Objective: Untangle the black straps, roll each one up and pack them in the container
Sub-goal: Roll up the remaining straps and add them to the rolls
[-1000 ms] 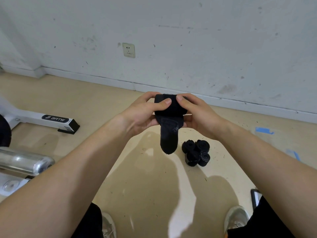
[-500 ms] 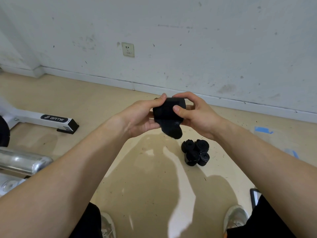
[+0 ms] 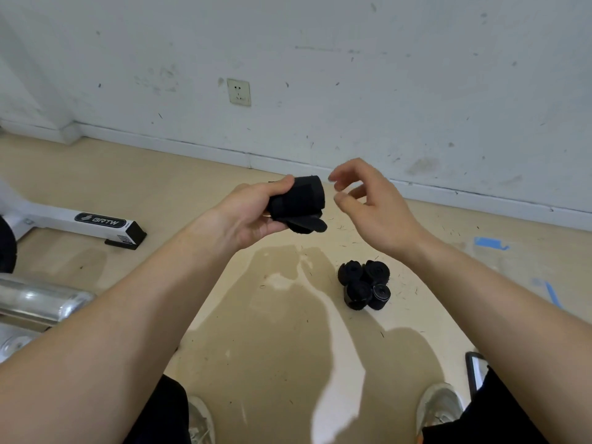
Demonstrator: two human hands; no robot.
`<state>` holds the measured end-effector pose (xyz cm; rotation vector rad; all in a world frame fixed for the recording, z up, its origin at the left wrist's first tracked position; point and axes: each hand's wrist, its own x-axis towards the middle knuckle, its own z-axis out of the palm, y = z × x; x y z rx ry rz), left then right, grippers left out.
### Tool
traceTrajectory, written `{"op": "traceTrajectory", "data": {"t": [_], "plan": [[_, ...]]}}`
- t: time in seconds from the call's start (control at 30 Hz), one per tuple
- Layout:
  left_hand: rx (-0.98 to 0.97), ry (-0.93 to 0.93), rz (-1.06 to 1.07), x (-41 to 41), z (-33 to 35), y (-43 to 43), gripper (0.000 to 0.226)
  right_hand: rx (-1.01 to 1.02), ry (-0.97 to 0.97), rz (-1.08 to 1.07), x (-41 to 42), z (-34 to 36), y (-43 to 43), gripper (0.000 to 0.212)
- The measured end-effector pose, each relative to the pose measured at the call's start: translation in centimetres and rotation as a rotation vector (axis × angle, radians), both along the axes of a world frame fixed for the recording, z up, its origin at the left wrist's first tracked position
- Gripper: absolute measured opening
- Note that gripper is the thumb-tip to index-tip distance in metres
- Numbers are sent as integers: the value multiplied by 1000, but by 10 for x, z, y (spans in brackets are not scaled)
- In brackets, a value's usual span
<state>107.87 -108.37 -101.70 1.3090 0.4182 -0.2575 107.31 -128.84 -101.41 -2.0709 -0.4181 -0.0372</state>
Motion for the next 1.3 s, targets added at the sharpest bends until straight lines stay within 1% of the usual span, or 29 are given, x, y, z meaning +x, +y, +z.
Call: {"op": "traceTrajectory", "data": {"t": [0.07,0.13,0.17,0.2,0.33,0.47,0.6,0.83,0.9,1.0,1.1,1.3], "plan": [[6,3,26,2,-1,5,29,-123,-38,135,-6,5,-3,34],[4,9,38,3,-1,6,28,-323,-80,243,-12,5,-2,41],[3,12,40,3,-1,6,28,-389,-111,254,-14,2,-1,41],[6,14,36,3,-1,5,27,-412,-147,238,-14,-1,0,38],[27,17,26,1,-3,-1,29,-362,-300,148,-11,-3,8,10],[40,3,27,-1,-6,-8,26,-337,-373,105,-8,-2,11,8],[57,-4,5,-6,-11,-22,26,-284,-382,50,-3,0,10,6],[-37,-13,-19,-15,-7,-42,29,-138,-285,-28,12,-9,6,10],[-81,-3,-23,-17,-4,-43,24,-102,-254,-23,13,-11,6,13],[-119,3,-12,-18,-2,-42,18,-73,-178,-35,14,-15,7,8],[-134,-12,-19,-20,-2,-41,16,-52,-106,-68,12,-18,10,8],[-178,-30,6,-23,-3,-49,8,60,-58,-146,5,-21,23,6]]}}
